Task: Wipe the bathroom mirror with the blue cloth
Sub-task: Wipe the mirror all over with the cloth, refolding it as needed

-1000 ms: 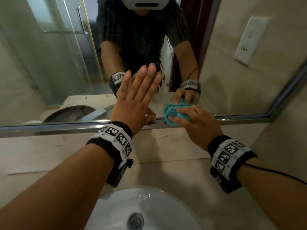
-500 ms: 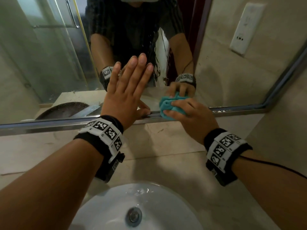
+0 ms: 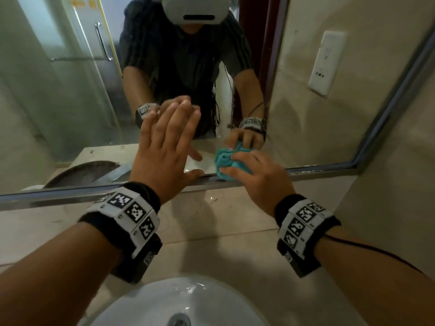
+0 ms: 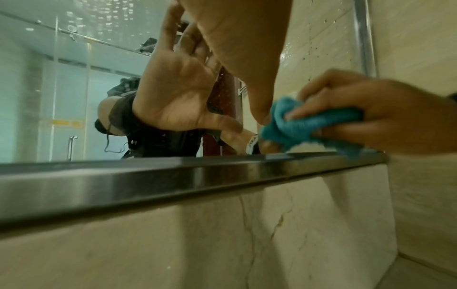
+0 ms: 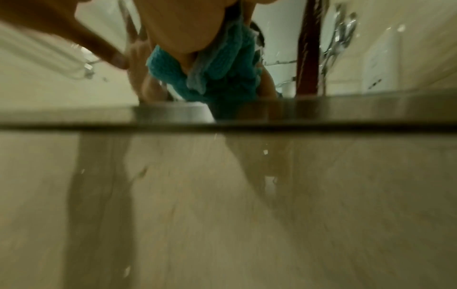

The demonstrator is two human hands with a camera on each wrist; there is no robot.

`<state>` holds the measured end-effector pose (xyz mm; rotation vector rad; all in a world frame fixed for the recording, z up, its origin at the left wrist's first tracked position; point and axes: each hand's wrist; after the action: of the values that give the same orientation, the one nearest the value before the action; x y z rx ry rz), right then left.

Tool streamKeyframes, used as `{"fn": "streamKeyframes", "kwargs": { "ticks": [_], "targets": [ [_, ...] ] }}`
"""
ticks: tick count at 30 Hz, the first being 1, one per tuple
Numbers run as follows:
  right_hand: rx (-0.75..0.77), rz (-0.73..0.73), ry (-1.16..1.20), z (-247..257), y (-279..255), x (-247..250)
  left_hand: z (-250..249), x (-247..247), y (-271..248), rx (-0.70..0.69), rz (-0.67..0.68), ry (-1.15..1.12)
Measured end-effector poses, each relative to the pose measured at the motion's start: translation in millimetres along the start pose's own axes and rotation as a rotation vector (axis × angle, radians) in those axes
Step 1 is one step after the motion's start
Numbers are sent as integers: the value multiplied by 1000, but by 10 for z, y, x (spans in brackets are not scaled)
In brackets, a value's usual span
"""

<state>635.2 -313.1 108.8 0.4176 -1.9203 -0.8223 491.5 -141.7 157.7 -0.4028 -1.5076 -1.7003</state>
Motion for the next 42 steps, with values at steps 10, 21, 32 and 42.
{"fn": "streamKeyframes", "kwargs": {
  "ticks": [10, 21, 32, 42],
  "targets": [
    [-227, -242, -59, -220, 434, 158, -251, -101, 329, 57, -2, 57],
    [-445, -369, 15, -286, 878, 562, -239, -77, 334, 61, 8, 60],
    [-180, -208, -41, -188, 591, 443, -227, -65, 334, 46, 15, 61],
    [-96, -199, -109, -153, 388, 174, -176, -98, 295, 24, 31, 53]
  ]
}}
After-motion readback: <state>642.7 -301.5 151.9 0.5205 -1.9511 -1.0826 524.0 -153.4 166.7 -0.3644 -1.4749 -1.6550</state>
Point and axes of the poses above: each hand's wrist, its own y-axis towards the middle knuckle, its own x-axis out of the back of the hand, z = x × y, and after that the axes turned 12 degrees about -y, right-handed
